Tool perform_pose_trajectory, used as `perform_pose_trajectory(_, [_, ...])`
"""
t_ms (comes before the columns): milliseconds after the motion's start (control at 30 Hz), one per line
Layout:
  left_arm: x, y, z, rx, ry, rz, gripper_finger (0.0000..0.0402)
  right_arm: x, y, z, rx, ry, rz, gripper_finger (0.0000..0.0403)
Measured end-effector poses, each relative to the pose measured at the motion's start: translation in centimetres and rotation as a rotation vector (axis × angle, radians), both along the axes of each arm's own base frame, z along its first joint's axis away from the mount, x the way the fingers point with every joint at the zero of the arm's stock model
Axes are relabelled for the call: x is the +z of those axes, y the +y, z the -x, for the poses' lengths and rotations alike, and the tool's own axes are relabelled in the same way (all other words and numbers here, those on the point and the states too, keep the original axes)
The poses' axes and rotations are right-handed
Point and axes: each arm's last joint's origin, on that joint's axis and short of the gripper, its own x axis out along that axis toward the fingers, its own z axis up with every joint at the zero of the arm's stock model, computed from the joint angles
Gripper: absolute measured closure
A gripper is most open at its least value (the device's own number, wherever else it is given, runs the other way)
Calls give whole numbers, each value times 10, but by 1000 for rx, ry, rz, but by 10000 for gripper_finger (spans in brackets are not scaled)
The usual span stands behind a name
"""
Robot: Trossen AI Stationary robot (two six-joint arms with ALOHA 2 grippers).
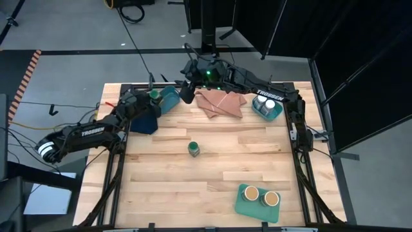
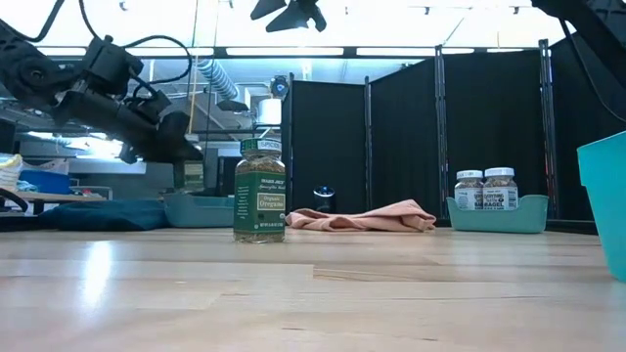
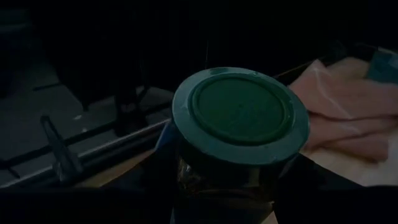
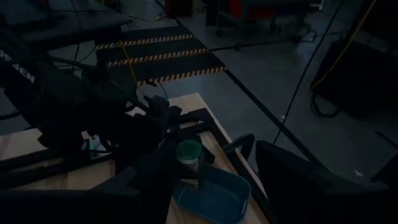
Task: Sort spices by type
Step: Put the right green seasoning bottle into the blue bin
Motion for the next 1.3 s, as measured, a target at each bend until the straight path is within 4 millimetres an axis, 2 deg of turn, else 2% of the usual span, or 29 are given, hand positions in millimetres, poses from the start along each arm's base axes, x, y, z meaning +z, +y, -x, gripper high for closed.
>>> perform_pose_trajectory(133, [-13,-1,1,2,44,43,201,0,1,0,-1,-5,-8,179])
perform_pose_trajectory(900, [-38,6,-6,0,126,144,201,0,9,-2,15,-11,-24,184])
perform_pose_trajectory(1300, [-40,7,-7,-8,107,167,126,-1,11,-2,56,-4,-48,181])
